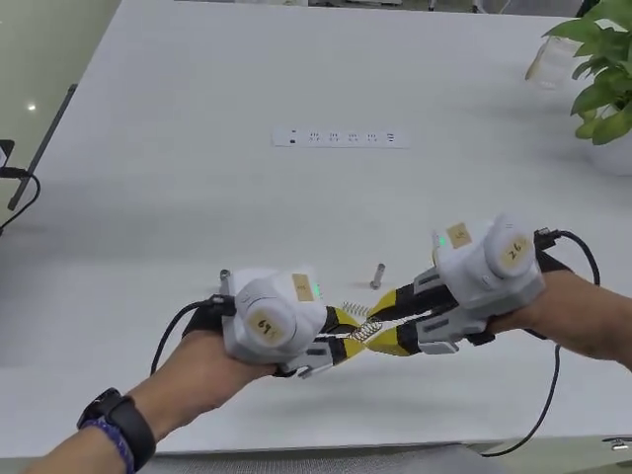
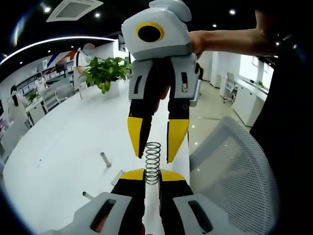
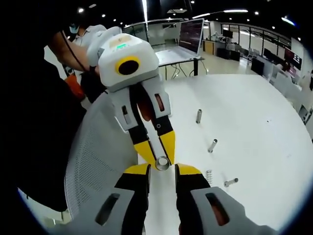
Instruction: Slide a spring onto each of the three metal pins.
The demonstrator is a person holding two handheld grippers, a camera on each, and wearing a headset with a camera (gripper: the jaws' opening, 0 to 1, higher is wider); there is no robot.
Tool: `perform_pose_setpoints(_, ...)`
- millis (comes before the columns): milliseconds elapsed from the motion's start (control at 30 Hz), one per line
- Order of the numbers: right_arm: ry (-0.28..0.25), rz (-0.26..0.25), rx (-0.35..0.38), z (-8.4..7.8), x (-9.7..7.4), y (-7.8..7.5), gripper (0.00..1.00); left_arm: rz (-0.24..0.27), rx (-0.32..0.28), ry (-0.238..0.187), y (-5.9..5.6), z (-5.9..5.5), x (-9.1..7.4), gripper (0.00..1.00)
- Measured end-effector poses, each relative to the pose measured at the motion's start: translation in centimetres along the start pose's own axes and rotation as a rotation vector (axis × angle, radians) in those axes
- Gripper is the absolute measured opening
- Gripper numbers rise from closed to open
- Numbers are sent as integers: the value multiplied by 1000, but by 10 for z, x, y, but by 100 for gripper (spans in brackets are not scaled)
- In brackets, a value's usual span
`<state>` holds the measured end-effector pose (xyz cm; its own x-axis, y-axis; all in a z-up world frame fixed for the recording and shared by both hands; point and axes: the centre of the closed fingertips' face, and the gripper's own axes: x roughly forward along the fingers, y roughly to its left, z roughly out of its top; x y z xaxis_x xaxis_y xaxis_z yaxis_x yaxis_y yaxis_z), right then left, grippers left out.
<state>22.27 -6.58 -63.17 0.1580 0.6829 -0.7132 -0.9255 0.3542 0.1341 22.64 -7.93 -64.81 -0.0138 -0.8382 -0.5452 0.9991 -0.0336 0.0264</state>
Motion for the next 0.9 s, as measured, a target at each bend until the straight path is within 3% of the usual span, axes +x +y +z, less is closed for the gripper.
perform_pose_setpoints(300,47,35,-92,10,-2,-2,18,-3,0,-17,-1,5,-1,2)
perform_pose_setpoints(633,98,87,-172,12,2,4,12,-3,-9,-38,1,10,-4,2)
perform_pose_setpoints(900,138,101,-233,10,3,3,9,-9,-17,-43,2,11,-5,2)
